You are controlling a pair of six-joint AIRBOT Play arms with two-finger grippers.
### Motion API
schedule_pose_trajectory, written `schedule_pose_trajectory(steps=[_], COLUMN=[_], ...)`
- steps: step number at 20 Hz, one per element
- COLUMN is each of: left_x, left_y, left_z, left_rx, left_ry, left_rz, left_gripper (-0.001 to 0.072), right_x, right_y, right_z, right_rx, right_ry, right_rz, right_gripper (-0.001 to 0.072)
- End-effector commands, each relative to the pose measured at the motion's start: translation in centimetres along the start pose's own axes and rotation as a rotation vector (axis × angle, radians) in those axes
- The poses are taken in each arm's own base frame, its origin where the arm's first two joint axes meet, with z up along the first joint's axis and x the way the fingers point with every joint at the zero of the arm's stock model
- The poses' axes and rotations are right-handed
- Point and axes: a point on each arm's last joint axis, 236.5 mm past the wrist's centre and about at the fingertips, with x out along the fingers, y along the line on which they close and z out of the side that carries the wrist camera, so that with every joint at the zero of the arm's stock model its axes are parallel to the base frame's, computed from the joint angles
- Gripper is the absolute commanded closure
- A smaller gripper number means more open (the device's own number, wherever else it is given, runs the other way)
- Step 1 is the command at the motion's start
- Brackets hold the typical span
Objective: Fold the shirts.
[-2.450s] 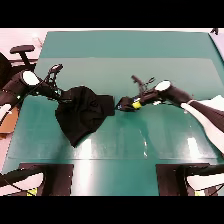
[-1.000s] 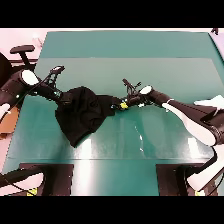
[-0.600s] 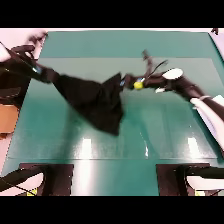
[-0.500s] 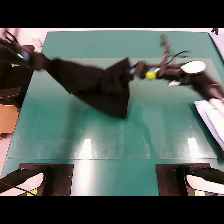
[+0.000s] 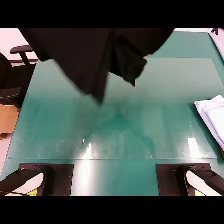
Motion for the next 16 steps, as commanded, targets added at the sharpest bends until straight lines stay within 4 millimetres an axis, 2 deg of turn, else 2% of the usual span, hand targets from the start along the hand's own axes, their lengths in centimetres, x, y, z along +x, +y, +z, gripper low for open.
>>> schedule_pose_trajectory(steps=[1, 3, 5, 9, 11, 13, 16], left_x=[-0.3, 1.7, 4.2, 9.7, 12.5, 14.8, 16.6], left_y=[-0.7, -0.9, -1.1, -2.3, -2.4, -1.9, -0.9], left_z=[-1.6, -5.6, -10.3, -21.1, -26.2, -30.5, -34.7], left_rx=[-0.003, -0.032, -0.075, -0.200, -0.271, -0.324, -0.337], left_ry=[0.063, 0.193, 0.329, 0.545, 0.584, 0.577, 0.545], left_rz=[-0.027, -0.057, -0.091, -0.163, -0.153, -0.108, -0.042], left_gripper=[0.0684, 0.0684, 0.0683, 0.0684, 0.0683, 0.0683, 0.0683], right_x=[-2.7, -2.8, -3.1, -3.3, -3.4, -3.5, -3.6], right_y=[-1.2, -4.5, -8.6, -14.0, -16.7, -19.1, -23.0], right_z=[-0.6, -3.5, -7.6, -16.1, -19.6, -22.5, -27.4], right_rx=[-0.073, -0.024, 0.041, 0.191, 0.253, 0.291, 0.393], right_ry=[0.072, 0.146, 0.240, 0.367, 0.399, 0.424, 0.478], right_rz=[-0.082, -0.140, -0.214, -0.270, -0.308, -0.343, -0.400], right_gripper=[0.0689, 0.0689, 0.0688, 0.0689, 0.0689, 0.0688, 0.0688])
